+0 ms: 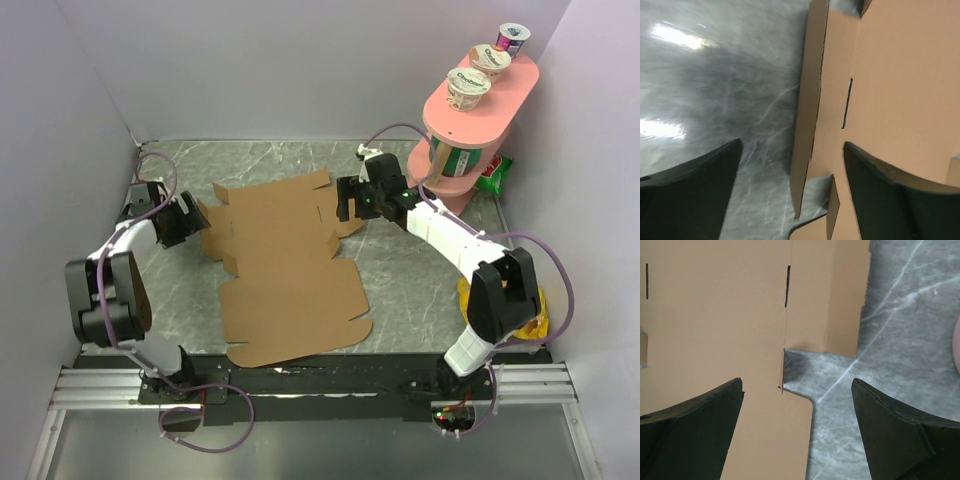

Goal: Fold the paper box

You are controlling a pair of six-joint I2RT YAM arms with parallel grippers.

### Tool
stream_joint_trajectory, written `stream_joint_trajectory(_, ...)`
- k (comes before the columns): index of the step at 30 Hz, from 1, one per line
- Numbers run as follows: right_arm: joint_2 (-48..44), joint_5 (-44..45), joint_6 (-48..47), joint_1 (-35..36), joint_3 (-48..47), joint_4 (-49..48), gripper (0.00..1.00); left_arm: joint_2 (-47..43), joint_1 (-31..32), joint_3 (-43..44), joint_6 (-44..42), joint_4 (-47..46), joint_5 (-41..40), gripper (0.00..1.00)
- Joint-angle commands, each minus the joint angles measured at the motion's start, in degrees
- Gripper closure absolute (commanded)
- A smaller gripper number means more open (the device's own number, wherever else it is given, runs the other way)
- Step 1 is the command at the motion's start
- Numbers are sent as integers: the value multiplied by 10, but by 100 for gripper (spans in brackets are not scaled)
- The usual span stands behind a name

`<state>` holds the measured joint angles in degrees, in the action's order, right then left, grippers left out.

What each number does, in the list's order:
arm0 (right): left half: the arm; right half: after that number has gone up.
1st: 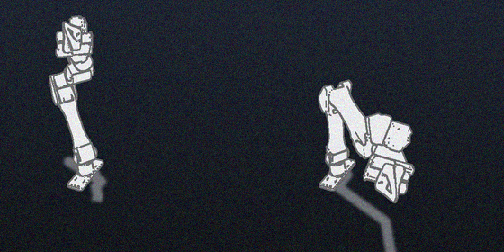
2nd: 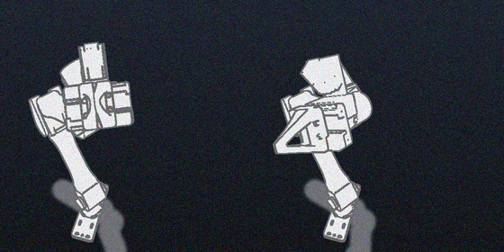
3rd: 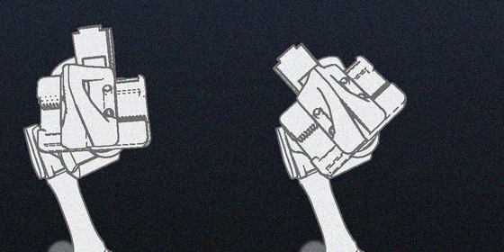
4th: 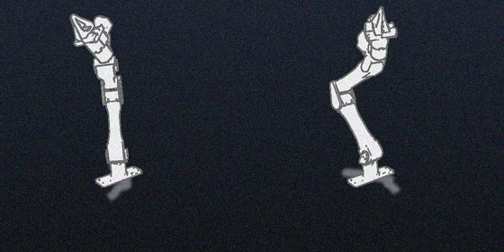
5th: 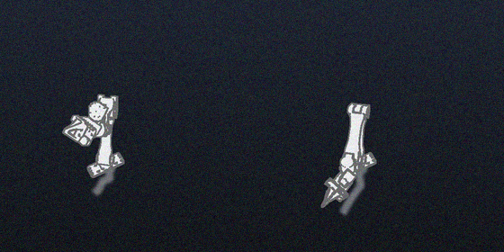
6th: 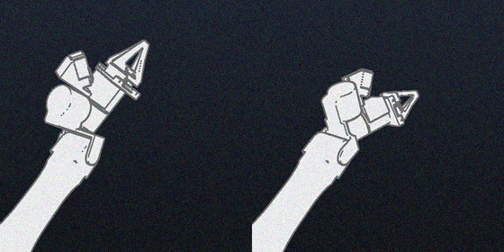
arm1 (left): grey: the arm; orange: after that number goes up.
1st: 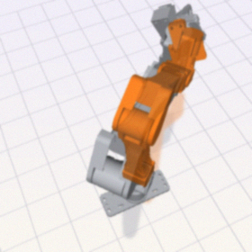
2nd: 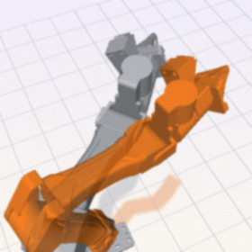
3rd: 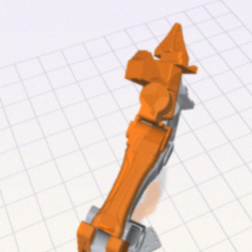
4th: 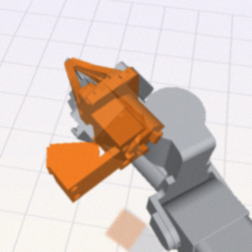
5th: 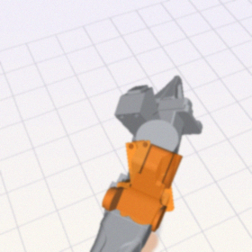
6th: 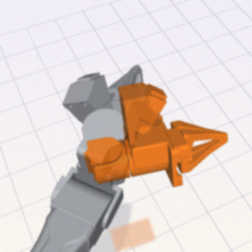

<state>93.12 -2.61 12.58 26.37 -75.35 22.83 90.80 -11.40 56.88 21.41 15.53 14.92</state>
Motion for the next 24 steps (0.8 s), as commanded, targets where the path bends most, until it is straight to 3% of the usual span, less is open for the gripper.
stream_joint_trajectory(1,19,-9,1,-1,-35,-2,4,53,6,32,-6,-26,74,25)
stream_joint_trajectory(3,11,-18,-4,-1,-23,-12,4,67,15,38,-15,-33,69,41)
stream_joint_trajectory(4,-1,-20,-9,-1,-17,-16,4,69,16,39,-22,-36,59,61)
stream_joint_trajectory(5,-7,-22,-15,-1,-9,-23,3,68,18,36,-27,-41,61,70)
stream_joint_trajectory(6,-14,-34,-34,-1,-5,-26,3,58,23,31,-30,-60,60,88)
stream_joint_trajectory(7,-27,-41,-44,0,-2,-30,3,49,25,24,-39,-73,56,96)
stream_joint_trajectory(16,-83,-156,-162,0,-11,-24,0,-90,97,-43,-179,-151,57,99)
stream_joint_trajectory(24,-128,-243,-248,-1,-69,-2,0,-294,109,-141,-332,-190,166,99)
